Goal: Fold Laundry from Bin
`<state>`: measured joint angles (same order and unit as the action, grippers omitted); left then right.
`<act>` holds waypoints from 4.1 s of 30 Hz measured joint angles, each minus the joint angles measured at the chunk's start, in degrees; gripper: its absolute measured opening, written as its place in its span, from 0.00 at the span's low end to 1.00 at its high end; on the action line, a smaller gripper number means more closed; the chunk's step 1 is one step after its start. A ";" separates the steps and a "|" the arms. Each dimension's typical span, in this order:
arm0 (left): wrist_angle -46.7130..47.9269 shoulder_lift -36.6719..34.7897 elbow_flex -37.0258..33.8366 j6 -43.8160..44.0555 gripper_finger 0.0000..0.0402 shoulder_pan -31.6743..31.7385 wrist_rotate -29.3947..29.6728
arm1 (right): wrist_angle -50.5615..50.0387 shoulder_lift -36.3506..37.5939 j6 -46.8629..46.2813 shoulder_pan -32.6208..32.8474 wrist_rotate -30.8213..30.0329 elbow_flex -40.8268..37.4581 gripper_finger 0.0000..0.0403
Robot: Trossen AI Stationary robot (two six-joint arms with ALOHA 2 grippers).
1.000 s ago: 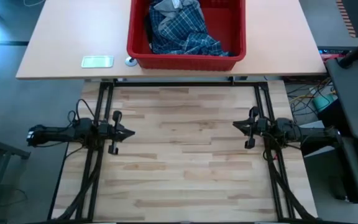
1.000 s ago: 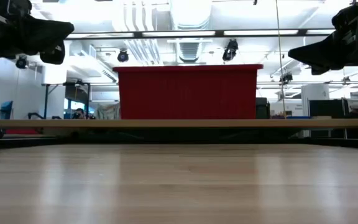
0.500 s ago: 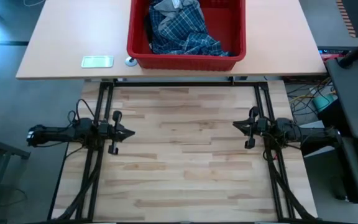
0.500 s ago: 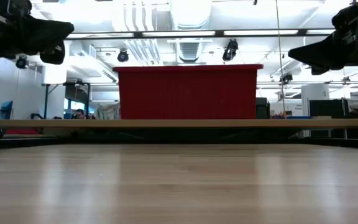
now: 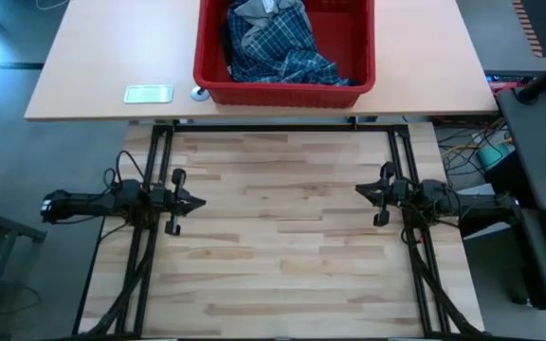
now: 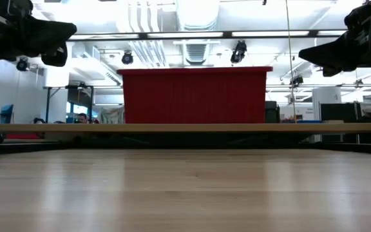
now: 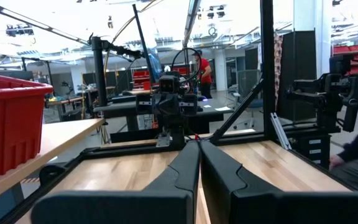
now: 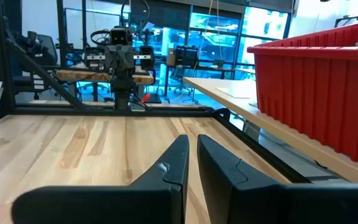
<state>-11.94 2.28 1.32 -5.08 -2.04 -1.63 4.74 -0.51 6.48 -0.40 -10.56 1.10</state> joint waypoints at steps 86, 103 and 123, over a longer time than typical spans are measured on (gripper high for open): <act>-0.01 0.04 0.00 0.01 0.00 -0.01 0.03 | -36.24 -114.22 -9.09 -43.71 -2.03 130.88 0.64; 0.00 0.10 0.00 0.01 0.00 -0.01 0.02 | -15.72 -128.44 -8.74 -46.14 0.54 133.68 0.63; -0.13 0.10 0.00 -0.32 0.00 0.00 0.05 | -19.38 -124.68 -12.09 -47.89 0.07 133.72 0.60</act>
<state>-12.08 2.39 1.32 -5.40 -2.04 -1.58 -14.65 -125.19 -5.61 -48.30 -10.49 134.82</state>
